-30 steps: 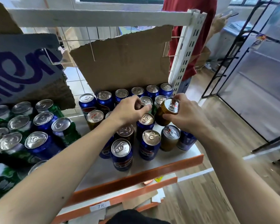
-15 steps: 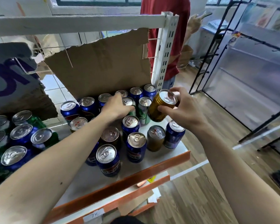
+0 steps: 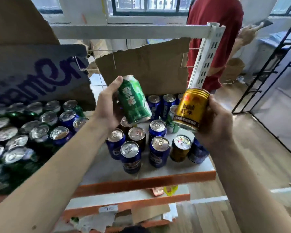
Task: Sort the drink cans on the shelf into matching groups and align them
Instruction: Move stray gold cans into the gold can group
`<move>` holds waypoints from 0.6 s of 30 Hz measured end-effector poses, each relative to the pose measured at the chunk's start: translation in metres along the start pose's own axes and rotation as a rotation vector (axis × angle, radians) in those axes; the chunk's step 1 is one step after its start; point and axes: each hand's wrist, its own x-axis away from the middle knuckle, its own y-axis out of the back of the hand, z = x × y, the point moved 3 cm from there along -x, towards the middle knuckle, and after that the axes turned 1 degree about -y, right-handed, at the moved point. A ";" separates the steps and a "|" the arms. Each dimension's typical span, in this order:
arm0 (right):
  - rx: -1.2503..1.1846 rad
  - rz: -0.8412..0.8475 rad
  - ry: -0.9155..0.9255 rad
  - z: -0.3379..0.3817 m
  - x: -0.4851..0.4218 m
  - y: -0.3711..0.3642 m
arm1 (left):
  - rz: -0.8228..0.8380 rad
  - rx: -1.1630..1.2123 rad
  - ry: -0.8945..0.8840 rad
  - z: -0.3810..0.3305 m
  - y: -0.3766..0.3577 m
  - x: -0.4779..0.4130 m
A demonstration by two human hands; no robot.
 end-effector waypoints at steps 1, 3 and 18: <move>-0.044 0.014 -0.031 -0.006 0.002 -0.005 | -0.025 0.044 0.006 0.001 0.002 0.012; -0.034 0.000 -0.088 -0.018 0.007 -0.015 | -0.094 0.104 0.006 0.002 0.012 0.035; 0.352 0.481 -0.493 -0.151 0.089 -0.129 | -0.657 0.232 -0.230 -0.010 0.150 0.211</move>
